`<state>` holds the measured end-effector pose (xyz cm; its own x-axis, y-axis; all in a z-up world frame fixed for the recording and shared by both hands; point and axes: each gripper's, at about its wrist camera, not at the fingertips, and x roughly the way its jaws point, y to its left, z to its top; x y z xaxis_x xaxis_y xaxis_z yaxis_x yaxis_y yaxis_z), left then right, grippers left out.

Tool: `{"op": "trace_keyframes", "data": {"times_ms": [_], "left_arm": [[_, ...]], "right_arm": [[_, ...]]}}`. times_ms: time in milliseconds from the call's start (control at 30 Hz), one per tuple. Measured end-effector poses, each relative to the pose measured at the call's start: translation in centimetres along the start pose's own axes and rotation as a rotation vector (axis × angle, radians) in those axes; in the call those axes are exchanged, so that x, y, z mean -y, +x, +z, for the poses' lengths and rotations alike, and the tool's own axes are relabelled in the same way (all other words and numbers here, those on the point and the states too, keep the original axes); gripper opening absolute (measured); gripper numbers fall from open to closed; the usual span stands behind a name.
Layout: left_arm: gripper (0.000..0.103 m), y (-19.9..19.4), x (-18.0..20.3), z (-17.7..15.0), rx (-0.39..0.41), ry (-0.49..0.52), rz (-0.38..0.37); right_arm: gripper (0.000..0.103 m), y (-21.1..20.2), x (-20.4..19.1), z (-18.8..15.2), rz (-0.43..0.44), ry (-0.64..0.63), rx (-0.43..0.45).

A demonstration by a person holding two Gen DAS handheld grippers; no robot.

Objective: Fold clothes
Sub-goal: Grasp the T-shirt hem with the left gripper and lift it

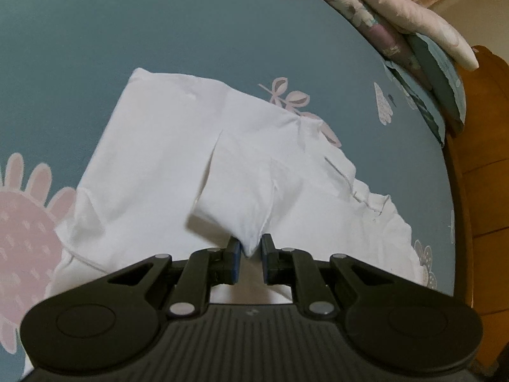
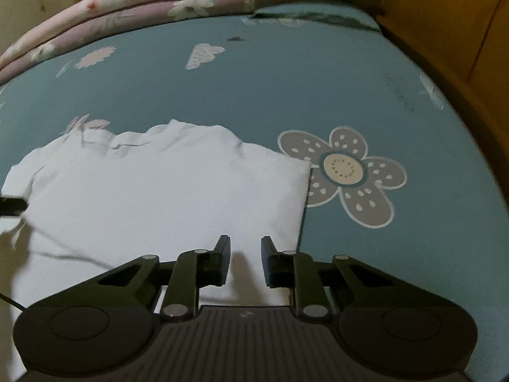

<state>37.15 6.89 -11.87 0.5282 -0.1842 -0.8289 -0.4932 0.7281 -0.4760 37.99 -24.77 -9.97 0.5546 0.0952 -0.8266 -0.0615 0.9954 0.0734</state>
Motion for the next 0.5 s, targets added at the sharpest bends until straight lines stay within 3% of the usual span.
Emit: {"op": "trace_keyframes", "data": {"times_ms": [100, 233, 333, 500], "left_arm": [[0.012, 0.2, 0.2, -0.1, 0.003, 0.018, 0.014], [0.013, 0.4, 0.1, -0.1, 0.001, 0.031, 0.024], [0.015, 0.6, 0.2, -0.2, 0.001, 0.032, 0.034], [0.021, 0.3, 0.6, -0.2, -0.008, 0.051, 0.056]], "right_arm": [[0.023, 2.5, 0.0, -0.4, -0.013, -0.002, -0.05], [0.023, 0.7, -0.1, -0.8, -0.003, -0.019, -0.011], [0.023, 0.6, 0.1, -2.3, -0.01, -0.049, -0.06], [0.024, -0.7, 1.0, -2.2, 0.009, -0.051, -0.041]]}}
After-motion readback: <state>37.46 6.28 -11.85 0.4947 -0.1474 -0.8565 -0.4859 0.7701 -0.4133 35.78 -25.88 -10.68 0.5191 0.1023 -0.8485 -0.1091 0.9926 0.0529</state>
